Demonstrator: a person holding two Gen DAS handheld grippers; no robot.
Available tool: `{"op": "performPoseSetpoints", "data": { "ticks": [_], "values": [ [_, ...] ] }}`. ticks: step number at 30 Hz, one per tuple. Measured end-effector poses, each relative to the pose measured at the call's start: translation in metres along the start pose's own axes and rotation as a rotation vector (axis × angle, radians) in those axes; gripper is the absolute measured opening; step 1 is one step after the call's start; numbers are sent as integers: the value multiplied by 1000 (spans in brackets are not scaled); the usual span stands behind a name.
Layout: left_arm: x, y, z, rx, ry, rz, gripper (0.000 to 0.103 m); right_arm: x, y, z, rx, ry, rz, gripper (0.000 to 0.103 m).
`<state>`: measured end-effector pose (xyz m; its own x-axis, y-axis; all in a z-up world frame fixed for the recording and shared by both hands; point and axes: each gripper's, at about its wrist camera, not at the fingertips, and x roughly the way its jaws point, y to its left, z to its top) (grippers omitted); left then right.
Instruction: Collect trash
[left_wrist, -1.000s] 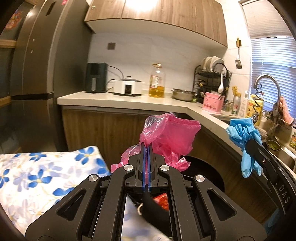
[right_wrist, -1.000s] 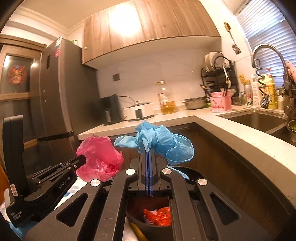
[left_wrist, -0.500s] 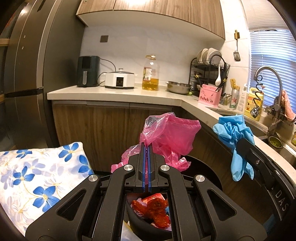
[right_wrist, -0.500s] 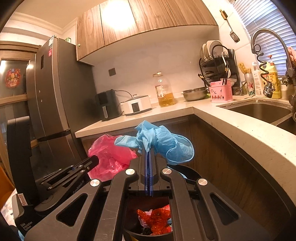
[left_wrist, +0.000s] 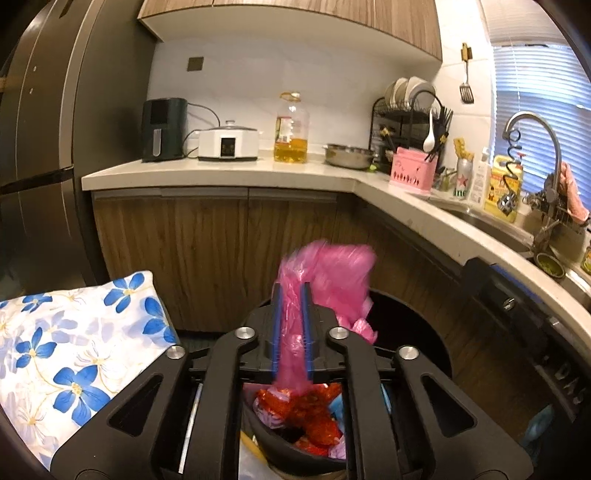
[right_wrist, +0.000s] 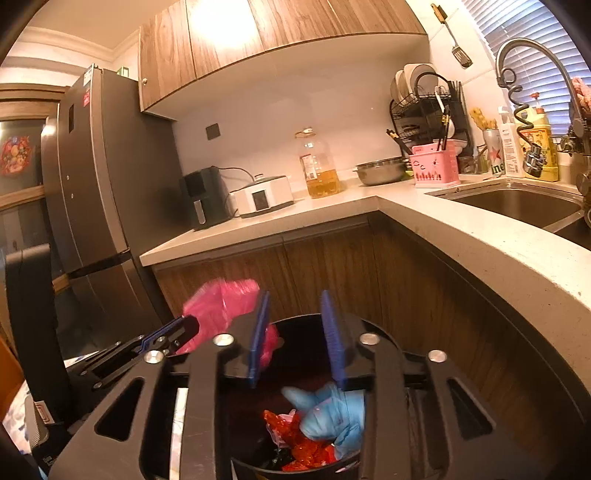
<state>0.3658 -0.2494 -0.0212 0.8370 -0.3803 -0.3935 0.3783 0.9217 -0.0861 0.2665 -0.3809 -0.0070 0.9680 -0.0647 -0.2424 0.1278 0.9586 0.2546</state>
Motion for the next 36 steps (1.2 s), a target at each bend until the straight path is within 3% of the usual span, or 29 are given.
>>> {"op": "performPoseSetpoints", "data": {
  "ticks": [1, 3, 5, 9, 12, 14, 18, 24, 28, 36],
  "values": [
    [0, 1, -1, 0, 1, 7, 20, -2, -2, 0, 5, -2, -4, 49],
    [-3, 4, -3, -2, -6, 22, 51, -6, -4, 0, 11, -1, -11, 54],
    [-11, 10, -6, -17, -26, 35, 67, -13, -5, -1, 17, -4, -23, 73],
    [-28, 23, -11, -27, -39, 77, 83, -23, -3, -3, 22, 7, -29, 87],
    [-42, 34, -16, -48, -29, 110, 88, -30, 5, -6, 2, 22, -35, 90],
    [-54, 42, -20, -59, -27, 132, 90, -37, 13, -10, -24, 32, -47, 97],
    [-86, 54, -32, -47, -20, 216, 96, -52, 27, -17, -48, 47, -36, 97],
    [-134, 68, -46, -51, -19, 283, 97, -79, 51, -31, -94, 79, -56, 97],
    [-172, 77, -57, -69, -34, 291, 97, -105, 72, -42, -131, 95, -108, 97],
    [-235, 87, -77, -81, -39, 292, 97, -156, 112, -61, -162, 105, -101, 97]
  ]
}}
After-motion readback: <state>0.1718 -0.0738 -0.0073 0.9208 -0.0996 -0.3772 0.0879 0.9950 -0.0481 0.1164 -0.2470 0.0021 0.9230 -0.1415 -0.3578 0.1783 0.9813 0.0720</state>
